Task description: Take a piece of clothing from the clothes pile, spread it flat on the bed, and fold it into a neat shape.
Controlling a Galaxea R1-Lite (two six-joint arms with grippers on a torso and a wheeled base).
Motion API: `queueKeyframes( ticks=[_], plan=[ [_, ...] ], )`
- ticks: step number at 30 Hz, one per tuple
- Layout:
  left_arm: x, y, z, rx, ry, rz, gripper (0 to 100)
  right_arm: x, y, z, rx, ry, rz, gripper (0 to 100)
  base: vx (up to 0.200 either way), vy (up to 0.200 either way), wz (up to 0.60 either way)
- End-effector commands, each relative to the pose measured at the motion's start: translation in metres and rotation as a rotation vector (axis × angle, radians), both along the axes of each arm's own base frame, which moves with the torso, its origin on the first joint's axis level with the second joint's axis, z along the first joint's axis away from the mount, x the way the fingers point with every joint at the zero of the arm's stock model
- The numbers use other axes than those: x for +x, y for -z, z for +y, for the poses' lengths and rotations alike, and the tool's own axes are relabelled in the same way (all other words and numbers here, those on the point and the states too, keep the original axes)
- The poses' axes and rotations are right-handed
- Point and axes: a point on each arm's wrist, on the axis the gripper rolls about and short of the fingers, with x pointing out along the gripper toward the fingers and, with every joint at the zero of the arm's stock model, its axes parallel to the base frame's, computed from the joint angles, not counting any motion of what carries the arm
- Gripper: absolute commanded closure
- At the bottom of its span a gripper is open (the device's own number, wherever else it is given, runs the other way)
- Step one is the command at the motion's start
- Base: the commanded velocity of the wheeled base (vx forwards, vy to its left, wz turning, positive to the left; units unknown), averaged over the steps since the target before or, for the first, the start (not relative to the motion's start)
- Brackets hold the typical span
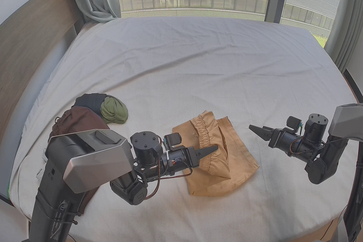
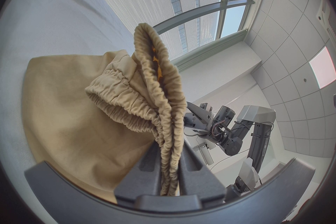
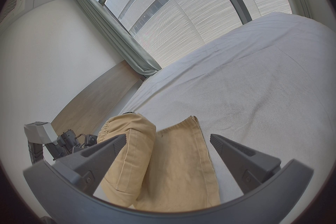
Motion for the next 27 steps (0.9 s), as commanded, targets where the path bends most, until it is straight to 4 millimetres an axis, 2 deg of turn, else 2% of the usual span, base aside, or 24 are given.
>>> queueKeyframes(
  ticks=[1,5,6,23,27],
  plan=[
    [0.001,0.004,-0.001,0.002,0.0,0.004,100,0.0,0.0,0.001,0.001,-0.002,0.0,0,0.0,0.0,0.0],
    [0.001,0.004,-0.001,0.003,-0.001,0.006,100,0.0,0.0,0.001,0.0,-0.002,-0.002,0,0.0,0.0,0.0],
    [0.001,0.005,0.0,0.005,-0.001,0.005,0,0.0,0.0,0.001,-0.001,-0.002,-0.001,0,0.0,0.0,0.0],
    [0.005,0.009,0.005,0.012,-0.047,0.001,0,0.0,0.001,0.002,-0.001,-0.007,0.002,0,0.0,0.0,0.0],
    [0.008,0.006,0.016,0.024,-0.072,-0.014,0,-0.001,0.002,0.003,-0.002,-0.01,0.008,0,0.0,0.0,0.0]
  ],
)
